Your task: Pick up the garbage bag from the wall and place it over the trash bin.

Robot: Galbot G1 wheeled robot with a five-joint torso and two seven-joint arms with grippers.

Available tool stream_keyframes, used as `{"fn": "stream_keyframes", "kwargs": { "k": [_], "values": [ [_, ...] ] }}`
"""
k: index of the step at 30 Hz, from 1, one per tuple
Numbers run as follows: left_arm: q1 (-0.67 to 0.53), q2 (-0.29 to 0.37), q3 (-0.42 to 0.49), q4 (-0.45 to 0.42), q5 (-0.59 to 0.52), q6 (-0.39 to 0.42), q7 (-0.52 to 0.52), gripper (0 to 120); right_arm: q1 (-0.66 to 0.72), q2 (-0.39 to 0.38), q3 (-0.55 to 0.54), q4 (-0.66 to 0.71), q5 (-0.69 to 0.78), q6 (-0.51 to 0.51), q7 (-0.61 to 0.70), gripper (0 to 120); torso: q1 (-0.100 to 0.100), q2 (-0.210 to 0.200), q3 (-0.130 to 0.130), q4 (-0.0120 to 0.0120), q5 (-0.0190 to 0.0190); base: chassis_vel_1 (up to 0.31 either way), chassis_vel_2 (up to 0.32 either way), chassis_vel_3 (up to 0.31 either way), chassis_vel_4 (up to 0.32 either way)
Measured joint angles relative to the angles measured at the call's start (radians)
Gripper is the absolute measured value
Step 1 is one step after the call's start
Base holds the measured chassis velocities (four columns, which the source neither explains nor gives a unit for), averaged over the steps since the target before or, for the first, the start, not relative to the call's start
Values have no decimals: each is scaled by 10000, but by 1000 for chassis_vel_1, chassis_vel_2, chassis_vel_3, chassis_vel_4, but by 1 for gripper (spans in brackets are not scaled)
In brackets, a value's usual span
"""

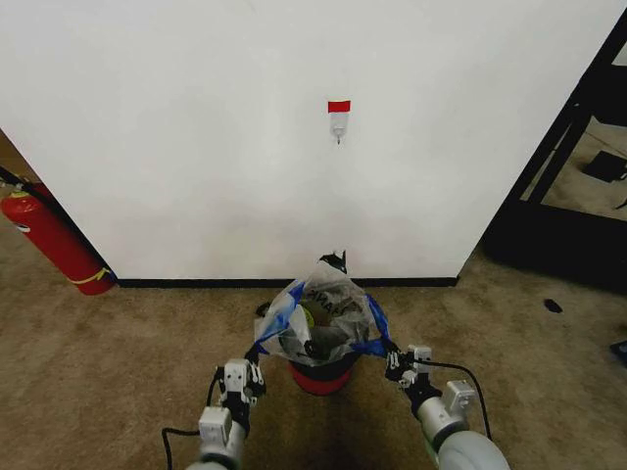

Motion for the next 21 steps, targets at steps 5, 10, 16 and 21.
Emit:
{"fn": "stream_keyframes", "kwargs": {
  "k": [5,10,16,21],
  "values": [
    [-184,-16,102,102,-33,245,-92,0,17,-127,171,45,268,-449,350,0,0,0,1,-2,0,0,0,0,0],
    [-213,329,-184,-72,-301,362,-140,0,137,-293,403,56,561,-793,581,0,0,0,1,0,0,0,0,0,0],
    [197,905,-441,-621,-638,964,-361,0,151,-634,441,220,748,-1450,765,0,0,0,1,0,-1,0,0,0,0],
    [777,1361,-478,-1391,-803,1670,-684,0,160,-898,350,488,796,-1977,947,0,0,0,1,1,0,0,0,0,0]
  ]
}}
